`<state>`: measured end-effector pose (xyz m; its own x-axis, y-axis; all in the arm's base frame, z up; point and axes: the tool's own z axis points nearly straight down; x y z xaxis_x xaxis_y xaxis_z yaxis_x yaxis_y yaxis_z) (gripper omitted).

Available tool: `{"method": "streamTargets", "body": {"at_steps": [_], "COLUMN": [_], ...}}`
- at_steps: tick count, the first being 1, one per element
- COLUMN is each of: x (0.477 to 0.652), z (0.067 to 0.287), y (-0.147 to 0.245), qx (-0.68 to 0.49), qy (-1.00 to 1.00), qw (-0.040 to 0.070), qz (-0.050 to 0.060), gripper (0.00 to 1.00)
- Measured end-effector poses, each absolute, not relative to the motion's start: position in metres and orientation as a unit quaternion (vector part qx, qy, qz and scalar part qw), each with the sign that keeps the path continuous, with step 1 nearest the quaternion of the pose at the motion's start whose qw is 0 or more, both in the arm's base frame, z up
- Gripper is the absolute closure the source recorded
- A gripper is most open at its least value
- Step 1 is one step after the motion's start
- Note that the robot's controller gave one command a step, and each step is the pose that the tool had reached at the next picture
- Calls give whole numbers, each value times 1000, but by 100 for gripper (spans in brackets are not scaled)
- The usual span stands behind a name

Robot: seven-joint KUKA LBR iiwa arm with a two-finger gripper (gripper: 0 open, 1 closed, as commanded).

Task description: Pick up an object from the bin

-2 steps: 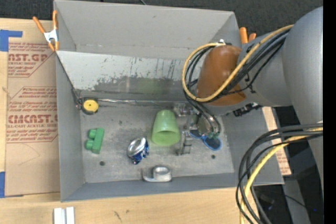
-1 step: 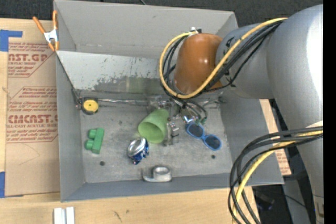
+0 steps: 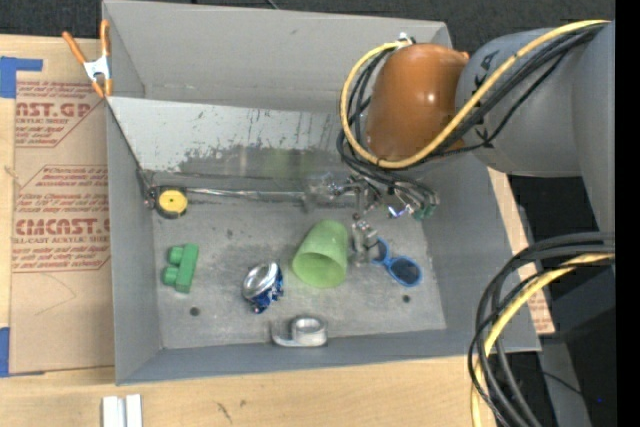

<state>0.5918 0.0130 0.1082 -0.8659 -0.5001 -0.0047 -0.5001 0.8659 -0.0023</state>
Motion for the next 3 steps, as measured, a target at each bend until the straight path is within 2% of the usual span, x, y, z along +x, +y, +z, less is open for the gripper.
{"method": "streamTargets", "body": {"at_steps": [1,2,3], "x": [569,570,564], "z": [67,69,191], "y": [9,10,20], "qx": [-254,-254,-275], "qy": [967,967,961], "qw": [-1,1,5], "qz": [1,1,-1], "gripper": [0,100,100]}}
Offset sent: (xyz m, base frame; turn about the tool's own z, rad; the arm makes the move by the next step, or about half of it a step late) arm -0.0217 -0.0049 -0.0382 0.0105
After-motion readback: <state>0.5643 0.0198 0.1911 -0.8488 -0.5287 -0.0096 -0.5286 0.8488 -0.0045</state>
